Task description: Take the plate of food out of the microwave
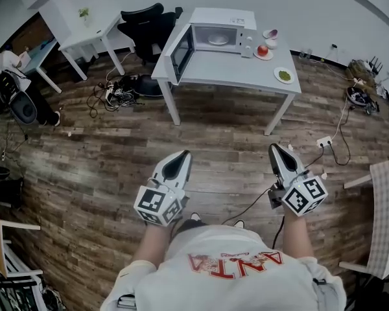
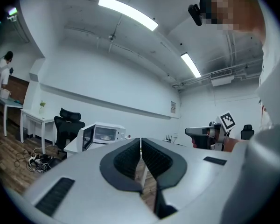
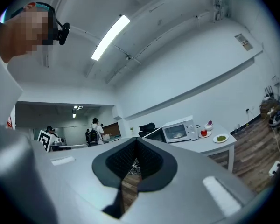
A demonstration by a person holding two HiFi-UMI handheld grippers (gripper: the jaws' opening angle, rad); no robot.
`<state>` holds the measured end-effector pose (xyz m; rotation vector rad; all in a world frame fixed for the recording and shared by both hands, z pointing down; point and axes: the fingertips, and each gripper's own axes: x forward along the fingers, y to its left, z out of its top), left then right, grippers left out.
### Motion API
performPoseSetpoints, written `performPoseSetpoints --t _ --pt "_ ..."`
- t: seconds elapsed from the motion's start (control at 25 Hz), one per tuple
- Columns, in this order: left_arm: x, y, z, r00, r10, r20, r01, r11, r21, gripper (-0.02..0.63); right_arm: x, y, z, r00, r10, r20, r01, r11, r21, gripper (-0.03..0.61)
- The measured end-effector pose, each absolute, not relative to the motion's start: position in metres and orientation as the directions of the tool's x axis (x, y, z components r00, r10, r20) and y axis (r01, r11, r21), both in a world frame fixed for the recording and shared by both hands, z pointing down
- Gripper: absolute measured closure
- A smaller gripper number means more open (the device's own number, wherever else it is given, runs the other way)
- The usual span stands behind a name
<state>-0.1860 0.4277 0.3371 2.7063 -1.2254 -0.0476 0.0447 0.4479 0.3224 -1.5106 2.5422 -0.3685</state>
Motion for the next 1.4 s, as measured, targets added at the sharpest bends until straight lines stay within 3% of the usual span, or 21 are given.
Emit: performPoseSetpoints --t 0.6,0.84,1.12,1.4 --pt "-0.288 0.367 0.351 0.692 -0.722 0.03 -0.714 -0.676 0.184 0.597 -0.074 0.402 0.348 -0.493 -0.869 0.046 -0.834 0.457 -0.309 0.578" --pt "-0.284 0.343 0.355 0.721 -0.693 0.018 -0.679 -0.701 0.216 0.598 -0.065 0.373 0.353 -0.438 -0.896 0.073 -0.86 0.394 -0.326 0.578" --pt "-0.269 0.293 0.357 0.715 -0.699 0.017 -0.685 -0.696 0.214 0.597 -0.07 0.311 0.346 -0.496 -0.867 0.041 -0.837 0.465 -0.288 0.578" --pt "-0.221 0.227 0.348 0.702 -0.711 0.019 -0.697 -0.683 0.218 0.597 -0.024 0.232 0.347 -0.541 -0.84 0.042 -0.806 0.504 -0.31 0.578"
